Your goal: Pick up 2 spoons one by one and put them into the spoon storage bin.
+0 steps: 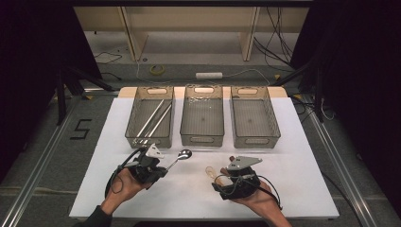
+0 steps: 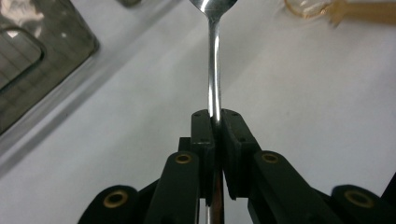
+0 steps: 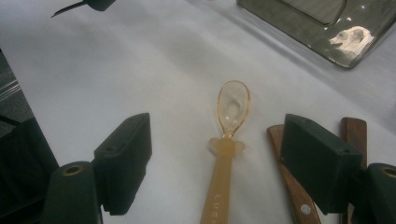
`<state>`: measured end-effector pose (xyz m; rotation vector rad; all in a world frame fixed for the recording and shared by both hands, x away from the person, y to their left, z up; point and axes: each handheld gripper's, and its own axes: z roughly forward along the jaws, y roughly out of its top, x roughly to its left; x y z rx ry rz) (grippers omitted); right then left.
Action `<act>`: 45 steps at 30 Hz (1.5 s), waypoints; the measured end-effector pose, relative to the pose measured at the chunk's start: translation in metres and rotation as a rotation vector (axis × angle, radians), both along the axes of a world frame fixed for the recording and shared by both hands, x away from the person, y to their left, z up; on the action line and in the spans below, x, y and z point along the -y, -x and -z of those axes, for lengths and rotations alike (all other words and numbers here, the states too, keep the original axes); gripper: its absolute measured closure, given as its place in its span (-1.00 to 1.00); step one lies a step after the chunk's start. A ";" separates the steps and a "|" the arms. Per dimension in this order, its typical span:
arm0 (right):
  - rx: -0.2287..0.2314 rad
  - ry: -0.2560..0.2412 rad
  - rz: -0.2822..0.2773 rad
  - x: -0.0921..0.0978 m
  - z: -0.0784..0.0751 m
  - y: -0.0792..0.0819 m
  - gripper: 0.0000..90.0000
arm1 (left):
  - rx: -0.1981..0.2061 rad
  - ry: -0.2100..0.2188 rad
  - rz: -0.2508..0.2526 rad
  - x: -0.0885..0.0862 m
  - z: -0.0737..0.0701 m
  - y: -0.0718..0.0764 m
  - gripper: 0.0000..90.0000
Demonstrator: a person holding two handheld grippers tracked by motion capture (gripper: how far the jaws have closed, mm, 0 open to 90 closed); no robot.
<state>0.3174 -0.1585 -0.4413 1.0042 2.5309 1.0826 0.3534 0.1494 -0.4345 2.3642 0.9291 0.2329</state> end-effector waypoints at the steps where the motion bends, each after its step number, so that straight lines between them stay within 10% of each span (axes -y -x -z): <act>1: 0.000 -0.002 0.003 0.000 0.000 0.000 -0.42 | 0.008 0.004 0.000 0.001 -0.002 -0.001 0.85; 45: -0.002 -0.020 0.007 0.002 -0.001 -0.001 -0.45 | 0.120 0.212 -0.151 0.018 -0.043 -0.099 0.85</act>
